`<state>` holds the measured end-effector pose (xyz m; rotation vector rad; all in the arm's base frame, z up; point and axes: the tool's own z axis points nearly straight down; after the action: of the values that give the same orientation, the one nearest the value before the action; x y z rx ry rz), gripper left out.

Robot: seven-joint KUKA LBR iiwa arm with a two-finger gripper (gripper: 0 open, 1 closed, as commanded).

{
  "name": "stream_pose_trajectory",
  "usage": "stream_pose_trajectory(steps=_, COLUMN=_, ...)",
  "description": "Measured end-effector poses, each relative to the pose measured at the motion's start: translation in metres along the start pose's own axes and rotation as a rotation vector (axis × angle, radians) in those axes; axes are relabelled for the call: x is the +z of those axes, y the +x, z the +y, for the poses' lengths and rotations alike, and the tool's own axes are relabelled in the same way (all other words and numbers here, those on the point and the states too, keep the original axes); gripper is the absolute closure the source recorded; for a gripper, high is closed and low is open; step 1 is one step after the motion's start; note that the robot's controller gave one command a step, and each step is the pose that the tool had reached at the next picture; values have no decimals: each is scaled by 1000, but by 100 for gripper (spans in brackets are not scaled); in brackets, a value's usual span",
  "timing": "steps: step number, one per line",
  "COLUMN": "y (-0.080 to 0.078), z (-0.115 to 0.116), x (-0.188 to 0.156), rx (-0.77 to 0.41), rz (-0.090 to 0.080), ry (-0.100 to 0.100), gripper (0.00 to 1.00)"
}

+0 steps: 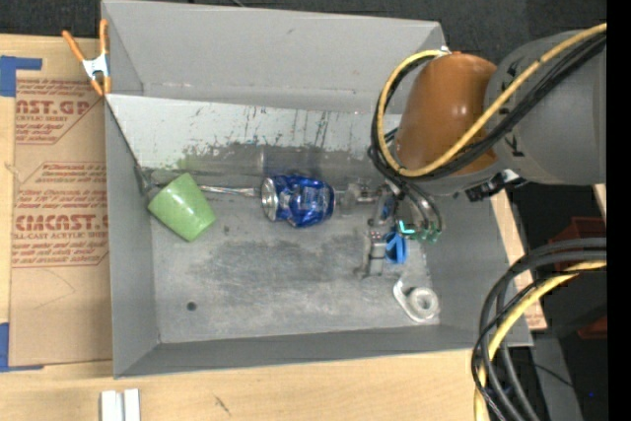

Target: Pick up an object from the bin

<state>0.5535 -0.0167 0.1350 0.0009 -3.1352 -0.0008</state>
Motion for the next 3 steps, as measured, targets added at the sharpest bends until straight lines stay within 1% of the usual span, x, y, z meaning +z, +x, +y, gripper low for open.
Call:
stream_pose_trajectory(steps=1, y=-30, z=-99, x=66, rx=-402, rz=-6, ry=3, gripper=0)
stream_pose_trajectory(steps=3, y=-32, z=-97, x=65, rx=-399, rz=-12, ry=1, gripper=0)
